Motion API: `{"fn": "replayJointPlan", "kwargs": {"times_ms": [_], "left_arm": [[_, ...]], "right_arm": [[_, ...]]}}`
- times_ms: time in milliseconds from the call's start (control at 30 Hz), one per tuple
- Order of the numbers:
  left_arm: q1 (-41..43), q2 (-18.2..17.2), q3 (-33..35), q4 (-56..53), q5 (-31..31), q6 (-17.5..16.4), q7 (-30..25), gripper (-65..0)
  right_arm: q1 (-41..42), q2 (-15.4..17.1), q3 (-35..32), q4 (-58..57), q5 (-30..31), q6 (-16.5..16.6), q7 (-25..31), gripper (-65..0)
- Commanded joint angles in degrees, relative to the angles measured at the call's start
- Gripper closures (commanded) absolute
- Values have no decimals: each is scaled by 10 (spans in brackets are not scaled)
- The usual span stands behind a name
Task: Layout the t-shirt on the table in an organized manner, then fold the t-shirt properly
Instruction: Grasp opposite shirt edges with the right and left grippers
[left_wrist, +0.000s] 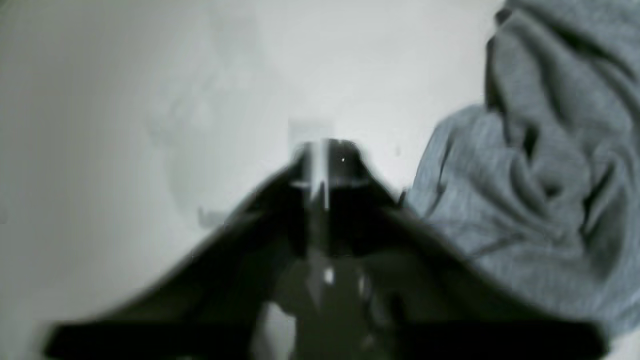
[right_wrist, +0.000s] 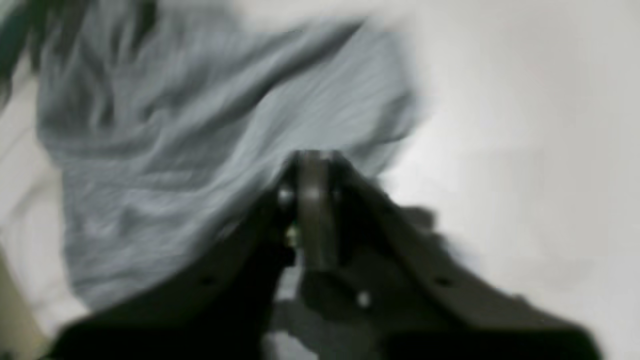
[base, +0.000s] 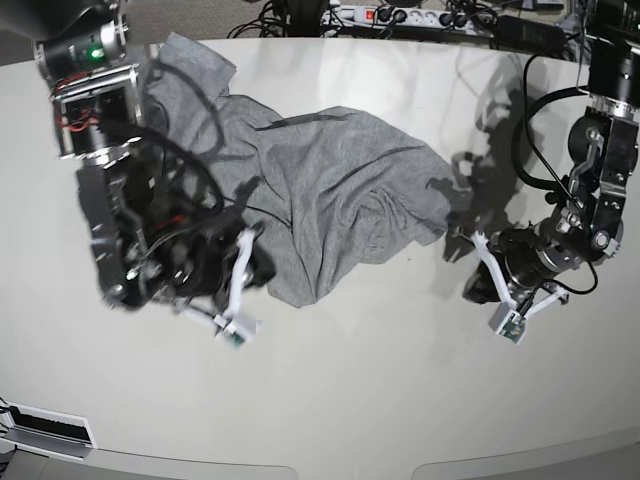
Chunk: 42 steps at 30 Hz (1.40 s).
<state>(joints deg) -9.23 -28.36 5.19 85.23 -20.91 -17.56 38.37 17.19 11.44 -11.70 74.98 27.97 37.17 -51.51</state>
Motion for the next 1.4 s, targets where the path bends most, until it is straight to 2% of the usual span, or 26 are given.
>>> {"fn": "replayJointPlan", "kwargs": {"times_ms": [0,33,100,167,233,333,433,567,633,667,767,900,1067,1167,1367], "left_arm": [[-9,-5,-4,2,-10,-1,5,-249],[-9,-5,-4,-5,-19,2,24,-314],[-9,-5,-4,-24,-34,3,54,-327],[-8,-5,-4,-55,-47,2,57,-327],[-8,-5,-4,-94,-57,-15,43,-327],[-10,-1,-4,-144,-69,-51,22,-327],[-9,1,-4,-174,-96,-86,28,-327],[-9,1,-4,-205,-103,-99,28,-327],[-9,1,-4,-221,-103,-99,10,-327],[-10,2,-4,-229,-103,-99,-1,-322],[-11,7,-4,-247,-108,-98,-10,-209],[-11,19,-4,-257,-109,-81,-4,0],[-14,23,-4,-252,-122,-68,-1,0],[-25,15,-5,-241,-140,-57,25,0],[-28,-3,-35,-202,-148,-57,28,0]], "right_arm": [[18,12,10,21,7,3,9,-182],[23,20,19,32,7,2,8,-231],[35,33,43,50,7,2,1,-286],[44,43,78,69,8,-10,-12,-288],[45,52,122,89,37,-16,-26,-287],[45,64,193,104,108,10,-68,-287],[45,78,260,106,182,28,-120,-287],[45,107,340,106,298,28,-205,-287],[43,120,382,106,360,28,-271,-287],[37,126,401,106,398,28,-285,-287],[1,140,444,106,497,28,-285,-287],[-63,141,464,106,529,28,-285,-287],[-159,133,462,106,532,28,-285,-287],[-206,132,463,106,537,28,-285,-287],[-289,131,470,106,570,28,-285,-287]]}}
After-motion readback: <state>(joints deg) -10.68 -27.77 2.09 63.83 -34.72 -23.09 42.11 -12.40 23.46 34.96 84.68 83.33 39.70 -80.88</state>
